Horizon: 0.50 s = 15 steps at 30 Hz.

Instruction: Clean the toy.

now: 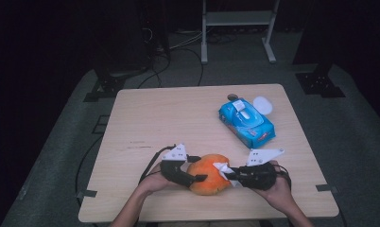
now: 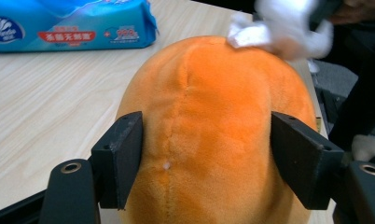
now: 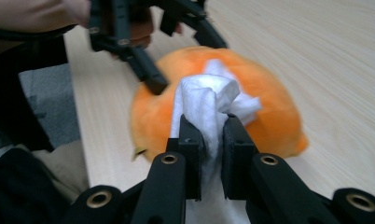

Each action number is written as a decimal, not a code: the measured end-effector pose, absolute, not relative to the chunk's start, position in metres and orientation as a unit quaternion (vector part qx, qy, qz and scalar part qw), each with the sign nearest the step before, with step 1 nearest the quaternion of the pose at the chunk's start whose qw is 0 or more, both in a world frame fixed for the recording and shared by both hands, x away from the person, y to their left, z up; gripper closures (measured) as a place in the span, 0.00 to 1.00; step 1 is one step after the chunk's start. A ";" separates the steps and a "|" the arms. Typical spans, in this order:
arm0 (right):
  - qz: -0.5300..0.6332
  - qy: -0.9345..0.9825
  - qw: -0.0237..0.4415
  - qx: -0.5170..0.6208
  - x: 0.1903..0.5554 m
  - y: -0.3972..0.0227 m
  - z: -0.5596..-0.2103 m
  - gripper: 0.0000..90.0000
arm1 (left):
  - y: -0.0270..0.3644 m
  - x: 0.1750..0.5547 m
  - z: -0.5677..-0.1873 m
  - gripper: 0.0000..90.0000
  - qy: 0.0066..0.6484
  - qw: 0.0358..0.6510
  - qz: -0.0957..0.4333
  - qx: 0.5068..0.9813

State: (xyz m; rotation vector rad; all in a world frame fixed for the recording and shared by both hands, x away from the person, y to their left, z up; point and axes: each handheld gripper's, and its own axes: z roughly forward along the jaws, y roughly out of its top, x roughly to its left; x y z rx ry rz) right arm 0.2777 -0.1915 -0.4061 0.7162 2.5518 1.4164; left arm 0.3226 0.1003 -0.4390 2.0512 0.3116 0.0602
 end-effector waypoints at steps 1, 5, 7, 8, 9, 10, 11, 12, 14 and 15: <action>0.470 0.846 0.069 0.243 0.280 -0.193 -0.407 0.89 | 0.100 0.322 -0.439 0.32 0.124 0.507 0.026 0.853; 0.471 0.837 0.073 0.268 0.292 -0.198 -0.410 0.89 | 0.095 0.317 -0.439 0.33 0.103 0.506 0.031 0.856; 0.469 0.835 0.075 0.278 0.298 -0.200 -0.412 0.89 | 0.092 0.314 -0.438 0.33 0.091 0.503 0.034 0.859; 0.469 0.833 0.076 0.284 0.301 -0.201 -0.414 0.89 | 0.091 0.313 -0.437 0.33 0.088 0.501 0.036 0.860; 0.469 0.832 0.073 0.287 0.304 -0.202 -0.415 0.89 | 0.091 0.313 -0.437 0.33 0.089 0.500 0.037 0.861; 0.469 0.831 0.070 0.290 0.306 -0.203 -0.416 0.89 | 0.091 0.313 -0.437 0.33 0.092 0.499 0.036 0.861; 0.470 0.830 0.066 0.292 0.306 -0.203 -0.417 0.89 | 0.091 0.314 -0.437 0.33 0.093 0.500 0.035 0.860; 0.470 0.830 0.065 0.292 0.306 -0.203 -0.417 0.89 | 0.092 0.315 -0.438 0.33 0.096 0.501 0.034 0.860; 0.469 0.833 0.065 0.287 0.303 -0.202 -0.417 0.89 | 0.093 0.316 -0.438 0.32 0.103 0.503 0.030 0.858; 0.468 0.834 0.065 0.286 0.301 -0.201 -0.416 0.89 | 0.094 0.317 -0.438 0.32 0.105 0.503 0.028 0.857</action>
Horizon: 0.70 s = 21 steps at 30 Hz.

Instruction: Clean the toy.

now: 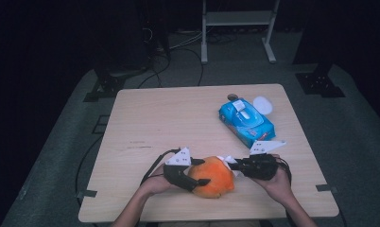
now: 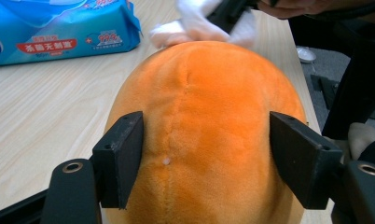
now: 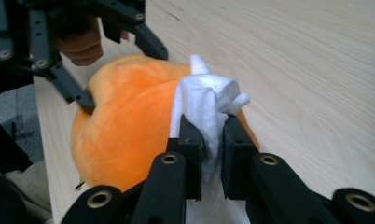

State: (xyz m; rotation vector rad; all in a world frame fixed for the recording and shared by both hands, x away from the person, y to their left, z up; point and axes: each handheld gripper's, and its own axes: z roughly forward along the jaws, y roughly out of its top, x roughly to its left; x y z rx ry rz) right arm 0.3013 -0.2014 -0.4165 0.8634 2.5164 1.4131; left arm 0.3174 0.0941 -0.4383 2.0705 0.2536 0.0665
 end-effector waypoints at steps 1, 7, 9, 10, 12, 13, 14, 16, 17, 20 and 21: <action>0.468 0.835 0.064 0.283 0.300 -0.201 -0.416 0.89 | 0.095 0.318 -0.438 0.33 0.108 0.504 0.026 0.857; 0.471 0.840 0.060 0.264 0.285 -0.196 -0.412 0.89 | 0.104 0.325 -0.440 0.33 0.131 0.512 0.013 0.849; 0.471 0.842 0.058 0.258 0.281 -0.195 -0.412 0.89 | 0.106 0.326 -0.441 0.32 0.138 0.515 0.011 0.846; 0.471 0.842 0.059 0.255 0.280 -0.195 -0.411 0.89 | 0.107 0.327 -0.441 0.32 0.140 0.516 0.009 0.845; 0.470 0.843 0.060 0.256 0.280 -0.196 -0.411 0.89 | 0.106 0.326 -0.441 0.32 0.137 0.515 0.012 0.846; 0.470 0.842 0.061 0.259 0.281 -0.196 -0.411 0.89 | 0.106 0.325 -0.441 0.32 0.134 0.515 0.013 0.846; 0.469 0.842 0.062 0.261 0.283 -0.196 -0.412 0.89 | 0.104 0.324 -0.440 0.32 0.129 0.513 0.017 0.848; 0.467 0.840 0.062 0.270 0.288 -0.198 -0.413 0.89 | 0.102 0.322 -0.439 0.32 0.125 0.513 0.020 0.849; 0.466 0.839 0.062 0.275 0.291 -0.199 -0.415 0.89 | 0.101 0.321 -0.439 0.32 0.121 0.512 0.021 0.850; 0.462 0.836 0.061 0.290 0.299 -0.204 -0.419 0.89 | 0.100 0.320 -0.438 0.32 0.115 0.512 0.021 0.851; 0.462 0.834 0.061 0.296 0.302 -0.206 -0.421 0.89 | 0.100 0.320 -0.439 0.32 0.113 0.512 0.021 0.851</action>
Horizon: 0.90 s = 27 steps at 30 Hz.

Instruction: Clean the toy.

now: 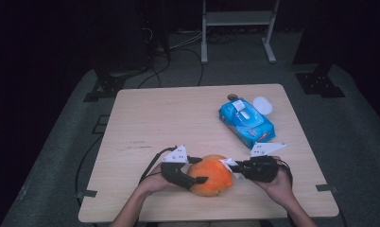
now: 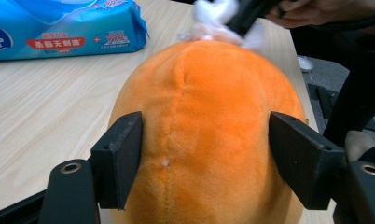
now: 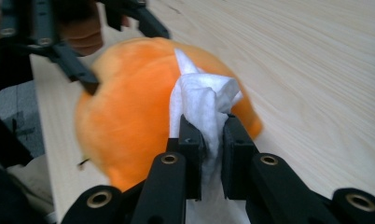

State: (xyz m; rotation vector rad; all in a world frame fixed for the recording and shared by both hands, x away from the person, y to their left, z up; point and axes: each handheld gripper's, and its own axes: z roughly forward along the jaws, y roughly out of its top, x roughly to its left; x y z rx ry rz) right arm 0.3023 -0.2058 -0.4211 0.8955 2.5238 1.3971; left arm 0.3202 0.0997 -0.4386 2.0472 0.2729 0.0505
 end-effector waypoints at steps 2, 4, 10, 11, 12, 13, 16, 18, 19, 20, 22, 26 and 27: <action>0.462 0.831 0.060 0.303 0.305 -0.208 -0.423 0.89 | 0.099 0.320 -0.439 0.31 0.113 0.513 0.021 0.851; 0.462 0.832 0.061 0.302 0.304 -0.209 -0.422 0.89 | 0.098 0.319 -0.438 0.31 0.117 0.512 0.022 0.851; 0.465 0.836 0.065 0.284 0.294 -0.201 -0.414 0.89 | 0.095 0.318 -0.438 0.30 0.125 0.510 0.026 0.851; 0.468 0.835 0.065 0.280 0.293 -0.200 -0.413 0.89 | 0.094 0.318 -0.438 0.30 0.124 0.509 0.027 0.851; 0.472 0.834 0.064 0.277 0.292 -0.198 -0.411 0.89 | 0.093 0.317 -0.438 0.30 0.125 0.509 0.029 0.851; 0.475 0.834 0.064 0.272 0.292 -0.196 -0.410 0.89 | 0.091 0.317 -0.438 0.29 0.122 0.508 0.031 0.852; 0.483 0.833 0.060 0.262 0.290 -0.190 -0.406 0.89 | 0.088 0.314 -0.438 0.29 0.117 0.508 0.032 0.853; 0.480 0.837 0.066 0.257 0.288 -0.186 -0.405 0.89 | 0.083 0.311 -0.437 0.29 0.105 0.501 0.039 0.858; 0.477 0.838 0.068 0.256 0.288 -0.185 -0.405 0.89 | 0.083 0.311 -0.436 0.29 0.105 0.500 0.040 0.859; 0.478 0.837 0.067 0.257 0.288 -0.186 -0.406 0.89 | 0.084 0.311 -0.436 0.29 0.106 0.500 0.038 0.859; 0.475 0.836 0.070 0.265 0.290 -0.190 -0.407 0.89 | 0.084 0.312 -0.437 0.29 0.108 0.503 0.037 0.857; 0.467 0.834 0.070 0.285 0.296 -0.200 -0.413 0.89 | 0.083 0.311 -0.436 0.29 0.110 0.502 0.039 0.857; 0.468 0.834 0.067 0.285 0.296 -0.201 -0.413 0.89 | 0.082 0.311 -0.436 0.29 0.111 0.502 0.042 0.857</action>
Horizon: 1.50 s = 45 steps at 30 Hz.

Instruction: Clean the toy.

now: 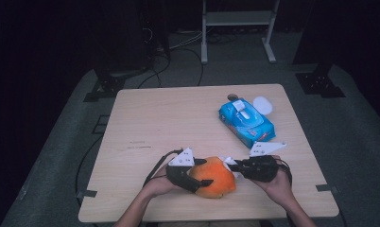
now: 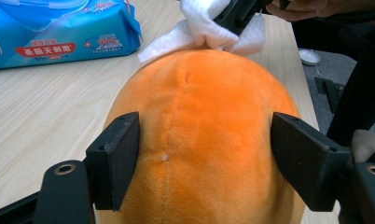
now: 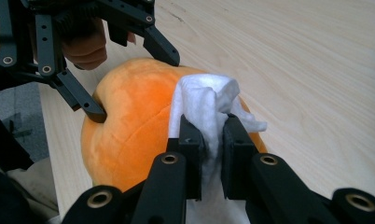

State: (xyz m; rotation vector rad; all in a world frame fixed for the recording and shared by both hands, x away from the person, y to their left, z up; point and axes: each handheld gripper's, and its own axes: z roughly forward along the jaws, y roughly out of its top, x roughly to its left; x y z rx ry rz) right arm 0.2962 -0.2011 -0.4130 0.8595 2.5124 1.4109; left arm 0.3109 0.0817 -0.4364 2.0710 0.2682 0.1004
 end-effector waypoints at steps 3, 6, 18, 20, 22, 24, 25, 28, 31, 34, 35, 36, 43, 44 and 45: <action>0.471 0.835 0.066 0.275 0.292 -0.195 -0.410 0.89 | 0.077 0.310 -0.436 0.28 0.115 0.498 0.047 0.858; 0.473 0.839 0.070 0.259 0.288 -0.186 -0.406 0.89 | 0.071 0.306 -0.435 0.28 0.110 0.494 0.053 0.861; 0.468 0.841 0.062 0.265 0.291 -0.192 -0.410 0.89 | 0.063 0.296 -0.425 0.23 0.081 0.497 0.045 0.863; 0.462 0.847 0.062 0.258 0.289 -0.192 -0.411 0.89 | 0.067 0.300 -0.422 0.18 0.094 0.498 0.047 0.861; 0.459 0.850 0.057 0.251 0.287 -0.191 -0.412 0.89 | 0.069 0.303 -0.423 0.11 0.111 0.484 0.049 0.866; 0.459 0.851 0.054 0.248 0.285 -0.191 -0.412 0.89 | 0.070 0.307 -0.430 0.08 0.125 0.478 0.027 0.869; 0.459 0.852 0.051 0.246 0.284 -0.191 -0.412 0.89 | 0.069 0.308 -0.434 0.06 0.131 0.476 0.020 0.870; 0.455 0.854 0.052 0.246 0.284 -0.191 -0.413 0.89 | 0.068 0.308 -0.439 0.08 0.132 0.476 0.012 0.869; 0.454 0.854 0.055 0.249 0.285 -0.191 -0.412 0.89 | 0.068 0.304 -0.435 0.29 0.115 0.473 0.035 0.873; 0.459 0.850 0.068 0.251 0.285 -0.192 -0.408 0.89 | 0.069 0.303 -0.430 0.40 0.113 0.488 0.058 0.864; 0.463 0.847 0.072 0.253 0.286 -0.193 -0.406 0.89 | 0.069 0.302 -0.427 0.41 0.107 0.491 0.075 0.862; 0.466 0.844 0.078 0.253 0.287 -0.193 -0.403 0.89 | 0.068 0.301 -0.423 0.43 0.100 0.490 0.095 0.861; 0.475 0.839 0.088 0.251 0.294 -0.182 -0.398 0.89 | 0.068 0.299 -0.424 0.41 0.075 0.472 0.148 0.866; 0.471 0.841 0.086 0.250 0.296 -0.181 -0.402 0.89 | 0.070 0.301 -0.428 0.39 0.080 0.477 0.138 0.864; 0.467 0.844 0.086 0.251 0.296 -0.180 -0.405 0.89 | 0.071 0.302 -0.429 0.37 0.085 0.480 0.128 0.864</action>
